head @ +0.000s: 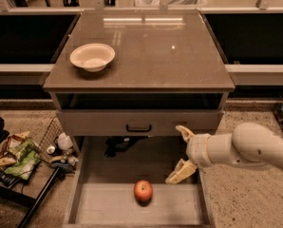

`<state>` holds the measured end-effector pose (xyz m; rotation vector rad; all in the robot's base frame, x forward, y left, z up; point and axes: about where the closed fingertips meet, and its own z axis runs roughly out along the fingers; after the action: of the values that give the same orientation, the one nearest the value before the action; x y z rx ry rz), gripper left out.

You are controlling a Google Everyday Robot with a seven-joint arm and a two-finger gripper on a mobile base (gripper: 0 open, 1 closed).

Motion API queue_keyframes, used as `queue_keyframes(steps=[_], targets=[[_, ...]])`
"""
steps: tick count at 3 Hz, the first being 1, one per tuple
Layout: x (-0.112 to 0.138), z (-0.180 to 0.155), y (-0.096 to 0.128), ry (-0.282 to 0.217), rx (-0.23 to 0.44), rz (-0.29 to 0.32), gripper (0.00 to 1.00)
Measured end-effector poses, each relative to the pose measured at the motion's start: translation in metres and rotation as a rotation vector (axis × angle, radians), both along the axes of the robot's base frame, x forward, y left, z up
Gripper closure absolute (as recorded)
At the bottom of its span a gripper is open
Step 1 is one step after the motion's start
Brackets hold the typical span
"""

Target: Pick apple from middle drawer and place on counter

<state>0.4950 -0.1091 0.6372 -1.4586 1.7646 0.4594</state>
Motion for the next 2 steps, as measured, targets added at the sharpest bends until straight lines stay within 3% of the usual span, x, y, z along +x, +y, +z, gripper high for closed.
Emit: queue_keyframes(steps=[2], targets=[[0.002, -0.103, 0.065, 0.064, 0.084, 0.124, 0.00]])
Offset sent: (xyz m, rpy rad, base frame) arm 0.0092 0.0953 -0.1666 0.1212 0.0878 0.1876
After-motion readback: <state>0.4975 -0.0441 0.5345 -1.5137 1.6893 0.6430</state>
